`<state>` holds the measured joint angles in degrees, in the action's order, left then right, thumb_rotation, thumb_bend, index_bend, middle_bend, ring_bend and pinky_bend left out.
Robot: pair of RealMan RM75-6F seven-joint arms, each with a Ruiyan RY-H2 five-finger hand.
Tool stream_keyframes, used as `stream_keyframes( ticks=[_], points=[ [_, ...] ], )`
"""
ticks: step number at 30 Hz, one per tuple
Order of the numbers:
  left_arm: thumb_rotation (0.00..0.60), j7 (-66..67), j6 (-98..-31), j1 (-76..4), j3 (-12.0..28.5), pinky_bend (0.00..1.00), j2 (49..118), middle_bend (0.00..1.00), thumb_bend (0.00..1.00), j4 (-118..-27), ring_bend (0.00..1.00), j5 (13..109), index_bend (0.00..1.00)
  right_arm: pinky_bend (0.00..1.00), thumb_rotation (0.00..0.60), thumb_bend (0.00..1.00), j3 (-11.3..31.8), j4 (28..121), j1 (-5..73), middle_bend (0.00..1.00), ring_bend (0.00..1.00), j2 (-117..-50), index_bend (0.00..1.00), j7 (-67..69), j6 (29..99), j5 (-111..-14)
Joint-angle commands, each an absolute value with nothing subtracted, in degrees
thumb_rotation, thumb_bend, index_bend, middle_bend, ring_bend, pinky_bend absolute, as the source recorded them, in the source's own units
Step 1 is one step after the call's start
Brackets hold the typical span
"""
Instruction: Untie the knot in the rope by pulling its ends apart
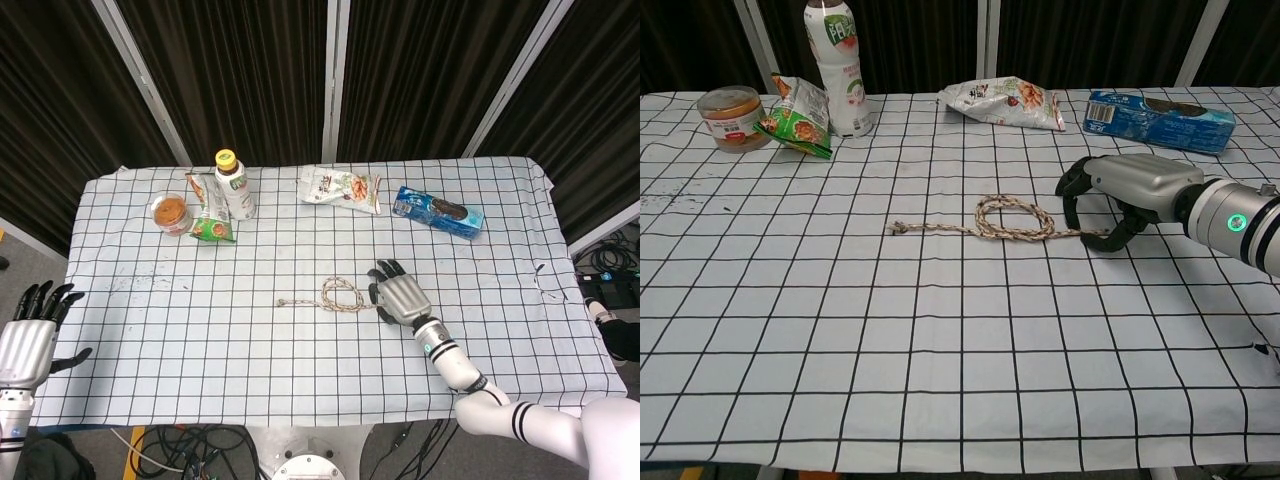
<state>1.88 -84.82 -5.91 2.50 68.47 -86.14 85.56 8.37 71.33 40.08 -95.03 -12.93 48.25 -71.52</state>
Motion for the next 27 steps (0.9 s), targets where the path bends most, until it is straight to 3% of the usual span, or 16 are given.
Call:
stream_keyframes(
  ticks=[1, 9, 20, 27],
  points=[
    [0.600, 1.8, -84.8, -5.9, 2.5, 0.00, 68.5, 0.11, 0.03, -86.0, 0.00, 85.6, 0.20, 0.00, 0.600, 0.35, 8.3, 71.3, 40.1, 0.18, 0.00, -95.0, 0.53, -12.7, 48.5, -71.7],
    [0.600, 1.5, -84.5, -6.4, 2.7, 0.00, 68.5, 0.11, 0.03, -85.4, 0.00, 85.9, 0.20, 0.00, 0.600, 0.39, 7.9, 71.2, 40.1, 0.19, 0.00, -95.2, 0.59, -12.8, 49.4, -72.1],
    [0.600, 2.0, -80.4, -12.8, 3.3, 0.00, 66.3, 0.11, 0.03, -86.6, 0.00, 92.3, 0.20, 0.00, 0.600, 0.50, 7.7, 73.0, 39.4, 0.21, 0.00, -94.6, 0.67, -14.4, 51.8, -72.1],
    [0.600, -3.2, -73.8, -19.6, 3.7, 0.00, 66.7, 0.11, 0.03, -88.4, 0.00, 95.3, 0.22, 0.00, 0.600, 0.55, 7.9, 76.1, 38.6, 0.21, 0.00, -92.7, 0.70, -14.4, 53.7, -72.4]
  ],
)
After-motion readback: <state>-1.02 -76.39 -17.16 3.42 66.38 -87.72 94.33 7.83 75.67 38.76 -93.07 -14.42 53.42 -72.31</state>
